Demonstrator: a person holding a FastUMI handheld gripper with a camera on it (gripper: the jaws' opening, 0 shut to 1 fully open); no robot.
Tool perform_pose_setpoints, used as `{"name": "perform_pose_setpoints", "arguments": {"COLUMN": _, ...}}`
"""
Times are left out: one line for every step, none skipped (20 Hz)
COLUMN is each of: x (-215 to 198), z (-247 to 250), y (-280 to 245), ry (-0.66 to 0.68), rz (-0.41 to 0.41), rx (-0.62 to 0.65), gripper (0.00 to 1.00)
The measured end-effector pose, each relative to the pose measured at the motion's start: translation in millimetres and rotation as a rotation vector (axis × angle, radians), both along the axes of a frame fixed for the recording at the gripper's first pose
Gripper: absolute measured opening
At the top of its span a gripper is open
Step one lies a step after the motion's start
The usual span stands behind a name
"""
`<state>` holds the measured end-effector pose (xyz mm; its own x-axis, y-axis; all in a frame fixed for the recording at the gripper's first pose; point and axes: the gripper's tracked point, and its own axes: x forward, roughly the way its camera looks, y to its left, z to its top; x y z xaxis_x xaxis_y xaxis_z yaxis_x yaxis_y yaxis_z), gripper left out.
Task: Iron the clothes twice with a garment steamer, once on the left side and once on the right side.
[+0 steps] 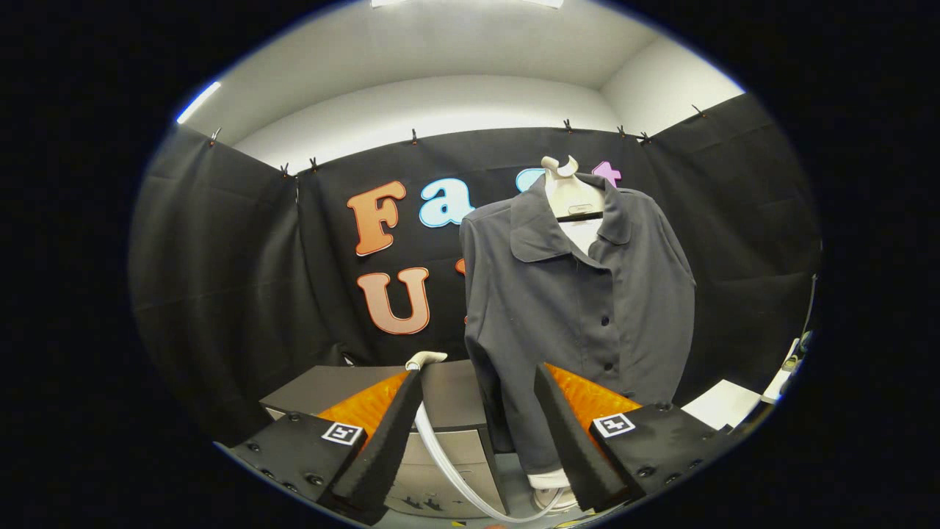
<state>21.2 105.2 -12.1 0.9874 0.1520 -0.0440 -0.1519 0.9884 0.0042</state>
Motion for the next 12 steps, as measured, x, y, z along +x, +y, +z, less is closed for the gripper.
{"name": "perform_pose_setpoints", "arguments": {"x": 0.0, "z": 0.7, "y": 11.3, "ry": 0.011, "rz": 0.021, "rx": 0.005, "gripper": 0.98}}
{"name": "perform_pose_setpoints", "arguments": {"x": 0.1, "z": -0.2, "y": 22.9, "ry": 0.028, "rz": 0.045, "rx": 0.011, "gripper": 0.98}}
{"name": "perform_pose_setpoints", "arguments": {"x": 0.0, "z": -0.2, "y": 33.0, "ry": 0.041, "rz": 0.069, "rx": 0.012, "gripper": 0.98}}
{"name": "perform_pose_setpoints", "arguments": {"x": 1.5, "z": 0.2, "y": 42.3, "ry": 0.052, "rz": 0.088, "rx": 0.008, "gripper": 0.98}}
{"name": "perform_pose_setpoints", "arguments": {"x": 4.8, "z": -0.6, "y": 51.2, "ry": 0.063, "rz": 0.104, "rx": -0.004, "gripper": 0.98}}
{"name": "perform_pose_setpoints", "arguments": {"x": 6.8, "z": -2.2, "y": 58.8, "ry": 0.075, "rz": 0.114, "rx": -0.019, "gripper": 0.98}}
{"name": "perform_pose_setpoints", "arguments": {"x": 11.1, "z": -5.0, "y": 67.2, "ry": 0.085, "rz": 0.126, "rx": -0.031, "gripper": 0.98}}
{"name": "perform_pose_setpoints", "arguments": {"x": 15.5, "z": -6.1, "y": 76.1, "ry": 0.097, "rz": 0.141, "rx": -0.039, "gripper": 0.98}}
{"name": "perform_pose_setpoints", "arguments": {"x": 17.6, "z": -7.7, "y": 87.5, "ry": 0.106, "rz": 0.158, "rx": -0.043, "gripper": 0.98}}
{"name": "perform_pose_setpoints", "arguments": {"x": 20.2, "z": -9.0, "y": 97.7, "ry": 0.116, "rz": 0.173, "rx": -0.047, "gripper": 0.98}}
{"name": "perform_pose_setpoints", "arguments": {"x": 25.3, "z": -9.5, "y": 108.0, "ry": 0.127, "rz": 0.188, "rx": -0.053, "gripper": 0.98}}
{"name": "perform_pose_setpoints", "arguments": {"x": 30.6, "z": -9.8, "y": 115.5, "ry": 0.134, "rz": 0.196, "rx": -0.061, "gripper": 0.98}}
